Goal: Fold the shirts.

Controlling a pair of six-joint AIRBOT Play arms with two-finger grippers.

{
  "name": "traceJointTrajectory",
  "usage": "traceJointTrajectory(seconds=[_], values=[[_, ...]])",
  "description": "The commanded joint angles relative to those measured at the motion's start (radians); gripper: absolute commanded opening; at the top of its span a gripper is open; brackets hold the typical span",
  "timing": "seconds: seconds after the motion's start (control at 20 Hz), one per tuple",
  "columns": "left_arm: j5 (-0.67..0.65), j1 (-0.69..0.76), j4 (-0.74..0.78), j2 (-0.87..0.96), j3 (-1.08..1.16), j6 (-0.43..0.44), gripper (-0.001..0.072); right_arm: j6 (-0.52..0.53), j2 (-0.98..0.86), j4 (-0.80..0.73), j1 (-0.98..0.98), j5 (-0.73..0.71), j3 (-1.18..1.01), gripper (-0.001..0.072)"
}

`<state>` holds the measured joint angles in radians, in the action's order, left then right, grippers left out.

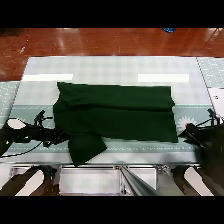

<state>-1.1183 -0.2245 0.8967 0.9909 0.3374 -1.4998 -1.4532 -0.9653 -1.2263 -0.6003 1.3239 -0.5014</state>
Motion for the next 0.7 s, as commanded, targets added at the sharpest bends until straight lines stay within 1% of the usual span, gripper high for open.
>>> traceJointTrajectory(seconds=[0.0,0.2,0.4,0.5,0.6,0.65], values=[[-0.011,0.000,-0.008,-0.001,0.000,0.015,0.0020,-0.014,0.001,-0.024,0.011,0.001,0.037,0.0413],[-0.011,0.000,-0.008,-0.001,0.000,0.015,0.0021,-0.011,-0.016,-0.010,0.011,-0.005,0.037,0.0413],[-0.011,0.000,-0.008,-0.001,0.000,0.023,0.0020,0.008,-0.101,0.032,0.011,-0.048,0.037,0.0413],[-0.009,0.000,-0.008,-0.001,0.000,0.023,0.0021,0.046,-0.151,0.113,0.011,-0.105,0.037,0.0413],[-0.008,0.000,-0.008,-0.001,0.000,0.023,0.0021,0.104,-0.194,0.234,0.011,-0.187,0.037,0.0409],[-0.008,0.000,-0.008,-0.001,0.000,0.023,0.0020,0.145,-0.214,0.304,0.011,-0.195,0.037,0.0379]])
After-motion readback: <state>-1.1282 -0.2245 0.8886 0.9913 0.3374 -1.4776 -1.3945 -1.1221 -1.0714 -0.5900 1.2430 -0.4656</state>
